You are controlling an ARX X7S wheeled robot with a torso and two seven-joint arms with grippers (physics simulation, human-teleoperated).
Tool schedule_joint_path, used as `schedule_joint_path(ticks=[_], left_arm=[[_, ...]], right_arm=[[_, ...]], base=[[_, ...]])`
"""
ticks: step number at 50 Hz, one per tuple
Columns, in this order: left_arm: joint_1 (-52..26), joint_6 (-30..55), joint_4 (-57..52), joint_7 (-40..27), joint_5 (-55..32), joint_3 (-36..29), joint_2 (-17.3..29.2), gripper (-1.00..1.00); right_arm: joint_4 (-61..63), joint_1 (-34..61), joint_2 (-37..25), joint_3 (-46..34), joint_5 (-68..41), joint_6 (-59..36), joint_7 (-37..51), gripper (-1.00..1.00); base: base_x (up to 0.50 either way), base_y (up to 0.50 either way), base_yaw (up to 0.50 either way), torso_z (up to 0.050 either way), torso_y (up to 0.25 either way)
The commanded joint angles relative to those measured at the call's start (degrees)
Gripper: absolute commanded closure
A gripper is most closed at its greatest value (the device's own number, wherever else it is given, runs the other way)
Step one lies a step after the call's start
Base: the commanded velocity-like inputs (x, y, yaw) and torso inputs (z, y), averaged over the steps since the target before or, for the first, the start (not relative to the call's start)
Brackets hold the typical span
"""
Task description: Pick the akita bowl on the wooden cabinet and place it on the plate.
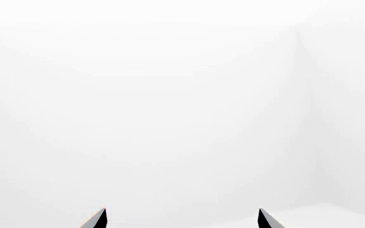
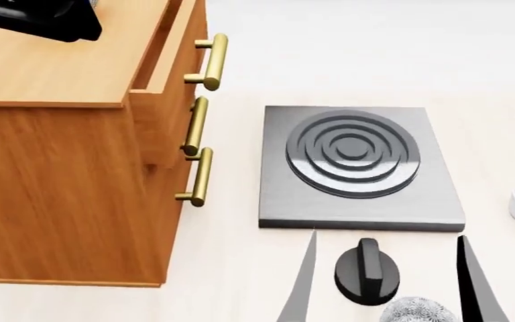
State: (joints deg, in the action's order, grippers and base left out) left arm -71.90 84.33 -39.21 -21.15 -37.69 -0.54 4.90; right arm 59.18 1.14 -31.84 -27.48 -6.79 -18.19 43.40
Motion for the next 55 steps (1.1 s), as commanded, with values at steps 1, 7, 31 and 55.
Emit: schedule_joint_path(ticks=[1, 7, 31, 55], left_arm=[[-1.9, 2.0, -0.7, -1.6, -2.4, 1.3, -0.3, -1.00], [-2.9, 3.2, -1.3, -2.6, -3.9, 1.9, -0.5, -1.00], [-2.9, 2.6, -1.0, -5.8, -8.4, 2.2, 0.6, -1.00], [-10.9, 1.4, 5.6, -8.2, -9.6, -1.9, 1.7, -1.00]], right_arm=[[-0.2, 0.4, -0.3, -0.2, -1.0, -0.1, 0.6, -1.00], [-0.2, 0.5, -0.5, -0.4, -1.3, 0.1, 0.8, -1.00], [-0.6, 0.8, -1.4, -1.1, -1.0, 0.4, 2.0, -1.00], [-0.8, 0.9, -1.9, -1.0, -1.9, 1.3, 2.7, -1.00]], base=[[0.26, 0.00, 0.00, 0.000, 0.016], [0.04, 0.00, 0.00, 0.000, 0.000], [0.16, 0.00, 0.00, 0.000, 0.000], [0.03, 0.00, 0.00, 0.000, 0.000]])
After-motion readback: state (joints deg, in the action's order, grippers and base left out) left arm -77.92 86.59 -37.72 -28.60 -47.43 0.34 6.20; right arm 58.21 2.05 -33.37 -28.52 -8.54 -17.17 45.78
